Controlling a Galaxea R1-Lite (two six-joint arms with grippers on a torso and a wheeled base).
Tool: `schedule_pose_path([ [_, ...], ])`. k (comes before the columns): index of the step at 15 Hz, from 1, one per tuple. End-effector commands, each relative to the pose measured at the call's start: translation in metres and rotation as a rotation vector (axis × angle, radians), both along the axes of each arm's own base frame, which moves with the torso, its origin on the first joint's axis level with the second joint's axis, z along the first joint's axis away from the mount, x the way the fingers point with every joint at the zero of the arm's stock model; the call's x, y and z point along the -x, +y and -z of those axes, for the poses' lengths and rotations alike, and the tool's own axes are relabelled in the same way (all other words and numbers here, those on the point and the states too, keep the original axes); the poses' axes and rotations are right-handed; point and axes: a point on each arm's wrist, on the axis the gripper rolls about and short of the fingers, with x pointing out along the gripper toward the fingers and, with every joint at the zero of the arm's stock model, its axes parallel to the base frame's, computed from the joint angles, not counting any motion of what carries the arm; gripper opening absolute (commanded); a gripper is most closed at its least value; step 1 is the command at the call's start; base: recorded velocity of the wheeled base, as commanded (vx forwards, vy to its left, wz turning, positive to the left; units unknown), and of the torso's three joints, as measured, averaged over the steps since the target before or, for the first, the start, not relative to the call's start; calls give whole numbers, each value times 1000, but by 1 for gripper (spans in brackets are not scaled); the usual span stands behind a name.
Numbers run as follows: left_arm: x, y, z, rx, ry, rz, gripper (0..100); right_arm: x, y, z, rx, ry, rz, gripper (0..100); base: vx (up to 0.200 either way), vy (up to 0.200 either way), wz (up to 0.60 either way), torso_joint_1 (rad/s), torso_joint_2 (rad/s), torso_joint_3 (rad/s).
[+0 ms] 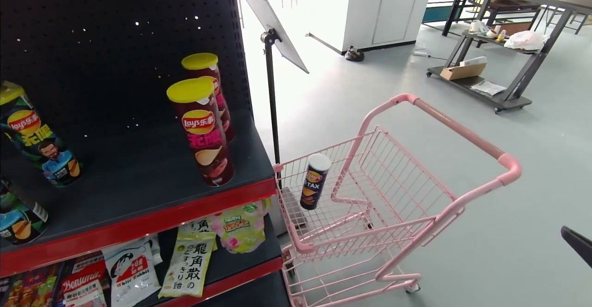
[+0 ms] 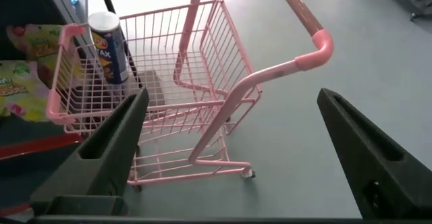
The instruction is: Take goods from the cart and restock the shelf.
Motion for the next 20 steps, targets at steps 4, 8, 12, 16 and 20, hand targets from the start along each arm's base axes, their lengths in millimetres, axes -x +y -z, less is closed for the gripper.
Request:
schedule_pose_path([
  [4,9,3,7,-3,-11,-1,100,-8,-1,3,-7,42,-7,100,0,0,0,-139,364,217],
  [8,10,4,7,-8,-16,-3,100,-10,-2,5,-12,63,-10,100,0,0,0,-141,372,228],
  [12,11,5,7,-8,-24,-28,100,-14,-2,7,-16,84,-13,100,0,0,0,-141,400,251],
  [16,11,5,8,-8,-22,-28,100,-19,0,8,-20,106,-49,100,0,0,0,-176,528,348],
  [20,11,5,8,-9,-22,-29,100,-23,0,9,-21,128,-64,100,0,0,0,-159,533,372],
])
